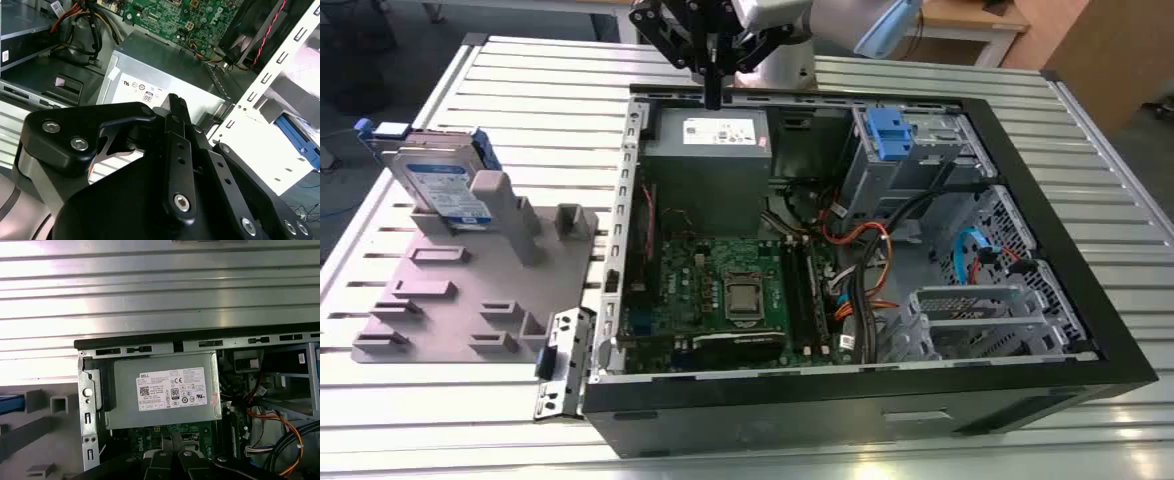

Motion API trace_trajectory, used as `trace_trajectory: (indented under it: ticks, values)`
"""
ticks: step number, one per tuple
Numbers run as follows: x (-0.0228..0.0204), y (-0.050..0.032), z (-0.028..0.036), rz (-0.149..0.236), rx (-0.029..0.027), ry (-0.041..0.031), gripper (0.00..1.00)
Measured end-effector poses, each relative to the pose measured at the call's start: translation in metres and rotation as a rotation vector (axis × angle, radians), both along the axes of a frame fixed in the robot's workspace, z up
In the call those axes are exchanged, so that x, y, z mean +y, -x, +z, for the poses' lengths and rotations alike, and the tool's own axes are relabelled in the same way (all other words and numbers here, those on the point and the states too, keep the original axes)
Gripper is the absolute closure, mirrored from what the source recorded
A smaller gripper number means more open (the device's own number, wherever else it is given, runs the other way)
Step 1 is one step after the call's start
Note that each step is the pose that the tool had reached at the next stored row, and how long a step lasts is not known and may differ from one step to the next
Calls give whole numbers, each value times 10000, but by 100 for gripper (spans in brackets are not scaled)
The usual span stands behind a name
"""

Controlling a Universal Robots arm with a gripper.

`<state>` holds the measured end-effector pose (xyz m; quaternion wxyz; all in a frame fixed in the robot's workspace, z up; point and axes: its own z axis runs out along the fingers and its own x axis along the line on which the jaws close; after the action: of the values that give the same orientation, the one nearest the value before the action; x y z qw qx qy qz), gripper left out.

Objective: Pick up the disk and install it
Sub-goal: 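Reach for the disk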

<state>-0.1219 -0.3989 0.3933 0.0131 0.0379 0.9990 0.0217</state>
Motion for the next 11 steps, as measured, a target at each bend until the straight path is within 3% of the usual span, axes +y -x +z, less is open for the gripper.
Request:
trace_trajectory:
  ticks: [11]
  values:
    - [0, 28, 0, 0, 0, 0, 89]
